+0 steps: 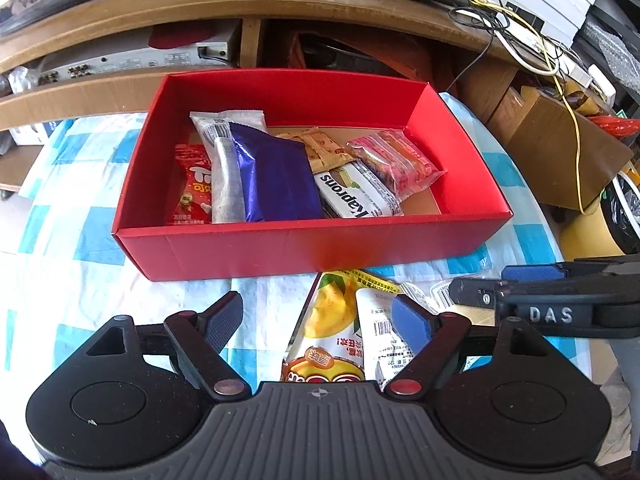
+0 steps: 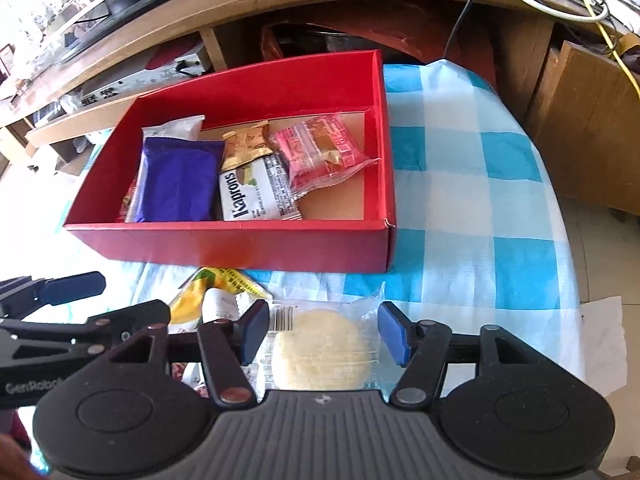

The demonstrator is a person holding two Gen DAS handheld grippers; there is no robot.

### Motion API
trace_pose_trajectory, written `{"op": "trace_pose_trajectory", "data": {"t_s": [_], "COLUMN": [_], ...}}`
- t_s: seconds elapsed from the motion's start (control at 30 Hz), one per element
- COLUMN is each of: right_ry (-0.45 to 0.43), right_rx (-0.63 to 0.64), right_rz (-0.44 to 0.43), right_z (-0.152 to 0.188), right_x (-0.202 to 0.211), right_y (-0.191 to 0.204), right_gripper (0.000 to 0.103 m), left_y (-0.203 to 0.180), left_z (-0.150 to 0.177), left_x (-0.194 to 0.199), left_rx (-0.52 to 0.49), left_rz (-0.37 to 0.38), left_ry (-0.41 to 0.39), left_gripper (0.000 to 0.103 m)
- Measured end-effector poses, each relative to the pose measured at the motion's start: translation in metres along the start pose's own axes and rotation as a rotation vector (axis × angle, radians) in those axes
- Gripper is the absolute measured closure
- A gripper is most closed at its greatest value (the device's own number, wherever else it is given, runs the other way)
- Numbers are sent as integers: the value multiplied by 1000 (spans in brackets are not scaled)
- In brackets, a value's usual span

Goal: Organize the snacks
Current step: 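Move both tools back out of the box to the snacks on the tablecloth, then reach left gripper to the white sachet while right grasps the clear round bread bag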

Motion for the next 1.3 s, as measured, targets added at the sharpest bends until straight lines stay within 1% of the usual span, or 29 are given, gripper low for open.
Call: {"op": "trace_pose_trajectory", "data": {"t_s": [0.03,0.07,0.1,0.2,0.27,0.43,0.53,0.73,0.83,0.9,1.0,1.17,1.2,1.27,1.3], "right_ry": [4,9,22,65,60,44,40,54,57,64,70,58,57,56,53], "right_rx": [13,24,41,84,86,66,63,48,33,30,16,-16,-20,-31,-33], "right_rz": [-5,-8,-11,5,12,12,22,50,35,22,24,6,8,14,15], "right_z": [1,3,5,14,14,15,22,49,59,65,71,77,78,79,80], "right_x": [-1,-2,-5,-19,-23,-14,-5,21,29,29,28,28,29,30,30], "right_y": [2,4,6,10,10,4,0,-20,-26,-28,-37,-48,-50,-53,-55], "right_gripper": [22,20,15,13,13,24,26,27,27,27,27,27,27,27,27], "left_y": [1,2,2,3,2,1,-4,-24,-39,-47,-57,-62,-66,-71,-72], "left_z": [-1,-1,-1,0,1,6,11,25,33,39,42,47,52,67,74], "left_x": [0,0,0,-3,-4,-9,-11,-17,-25,-32,-40,-44,-43,-43,-42], "left_rx": [4,6,8,7,3,-1,1,-23,-49,-49,-111,-121,-141,-172,-182], "left_rz": [-1,-2,-2,-6,-8,4,33,47,20,19,-56,-99,-99,-82,-74], "left_ry": [-1,0,1,9,17,41,66,98,91,105,82,60,60,106,118], "left_gripper": [17,17,17,17,17,16,16,16,18,20,21,21,25,36,35]}}
Point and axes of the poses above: each gripper's, at about its wrist camera, not at the fingertips, and x roughly against the way its jaws point, y to its left, z to its underside, the point moved 9 cm from there along -x, roughly the way its jaws point, and after that the axes turned 13 degrees about x, right-handed, at the moved point
